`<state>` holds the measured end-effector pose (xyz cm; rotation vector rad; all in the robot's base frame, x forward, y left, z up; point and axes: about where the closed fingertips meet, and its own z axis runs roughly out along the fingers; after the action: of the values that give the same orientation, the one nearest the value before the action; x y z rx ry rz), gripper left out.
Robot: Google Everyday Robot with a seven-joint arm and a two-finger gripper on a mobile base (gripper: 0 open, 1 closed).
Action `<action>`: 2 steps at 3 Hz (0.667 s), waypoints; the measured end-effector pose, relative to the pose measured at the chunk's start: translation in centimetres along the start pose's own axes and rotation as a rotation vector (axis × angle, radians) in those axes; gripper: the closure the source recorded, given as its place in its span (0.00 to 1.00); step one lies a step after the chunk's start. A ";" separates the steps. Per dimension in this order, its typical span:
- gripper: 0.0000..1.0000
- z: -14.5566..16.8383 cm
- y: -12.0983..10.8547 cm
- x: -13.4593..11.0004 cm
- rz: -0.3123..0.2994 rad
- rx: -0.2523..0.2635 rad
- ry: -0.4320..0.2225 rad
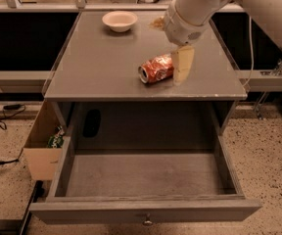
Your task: Place coke can into top drawer
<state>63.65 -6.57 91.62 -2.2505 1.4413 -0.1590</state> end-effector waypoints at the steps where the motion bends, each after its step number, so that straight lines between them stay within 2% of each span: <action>1: 0.00 1.5 -1.0 -0.1 -0.031 -0.018 0.020; 2: 0.00 2.8 -1.8 0.0 -0.048 -0.029 0.025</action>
Offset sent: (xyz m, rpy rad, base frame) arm 0.0420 0.0205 -0.0243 -0.0632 0.0007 0.0506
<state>66.12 -5.04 89.92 -2.3153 1.4115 -0.1832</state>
